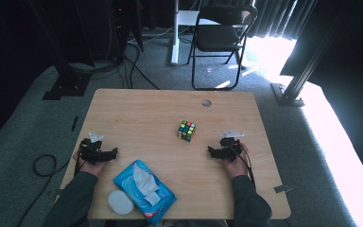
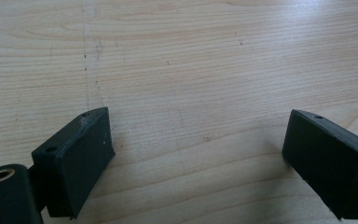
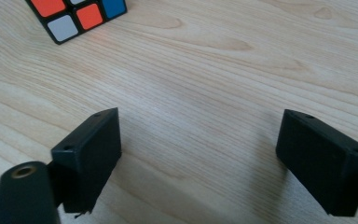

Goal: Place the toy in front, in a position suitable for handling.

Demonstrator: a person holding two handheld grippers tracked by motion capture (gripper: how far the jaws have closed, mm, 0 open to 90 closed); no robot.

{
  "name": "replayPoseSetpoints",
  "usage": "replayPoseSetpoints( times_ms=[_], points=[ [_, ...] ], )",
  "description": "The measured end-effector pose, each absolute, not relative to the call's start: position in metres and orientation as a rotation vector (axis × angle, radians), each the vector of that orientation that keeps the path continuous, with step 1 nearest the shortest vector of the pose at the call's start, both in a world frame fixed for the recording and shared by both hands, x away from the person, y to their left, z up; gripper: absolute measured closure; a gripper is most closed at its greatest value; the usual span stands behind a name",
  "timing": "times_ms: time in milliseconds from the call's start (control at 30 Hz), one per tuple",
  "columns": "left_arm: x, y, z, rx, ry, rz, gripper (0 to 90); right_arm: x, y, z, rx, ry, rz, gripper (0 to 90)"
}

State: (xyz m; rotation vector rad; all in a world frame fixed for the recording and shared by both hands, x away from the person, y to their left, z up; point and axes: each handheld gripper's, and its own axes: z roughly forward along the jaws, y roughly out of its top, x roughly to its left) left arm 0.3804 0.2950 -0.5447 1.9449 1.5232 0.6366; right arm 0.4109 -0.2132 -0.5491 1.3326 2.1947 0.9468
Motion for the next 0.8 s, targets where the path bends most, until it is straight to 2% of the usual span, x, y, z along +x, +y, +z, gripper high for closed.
replayPoseSetpoints(
  times_ms=[200, 300, 467, 633, 667, 800],
  points=[
    [0.3804, 0.2948, -0.5447, 1.943, 1.525, 0.638, 8.4, 0.4102, -0.2126, -0.5490, 1.337, 2.189, 0.946, 16.0],
    [0.3803, 0.2948, -0.5448, 1.942, 1.525, 0.638, 8.5, 0.4074, -0.2120, -0.5485, 1.303, 2.202, 0.973, 24.1],
    [0.3803, 0.2947, -0.5447, 1.942, 1.526, 0.637, 8.5, 0.4077, -0.2116, -0.5471, 1.297, 2.222, 0.963, 24.5],
    [0.3803, 0.2947, -0.5448, 1.941, 1.527, 0.638, 8.5, 0.4080, -0.2109, -0.5461, 1.282, 2.254, 0.953, 21.6],
    [0.3803, 0.2947, -0.5448, 1.941, 1.526, 0.637, 8.5, 0.4082, -0.2106, -0.5452, 1.272, 2.281, 0.945, 18.4],
    [0.3803, 0.2947, -0.5447, 1.942, 1.527, 0.637, 8.5, 0.4079, -0.2114, -0.5450, 1.265, 2.298, 0.960, 18.2]
  ],
)
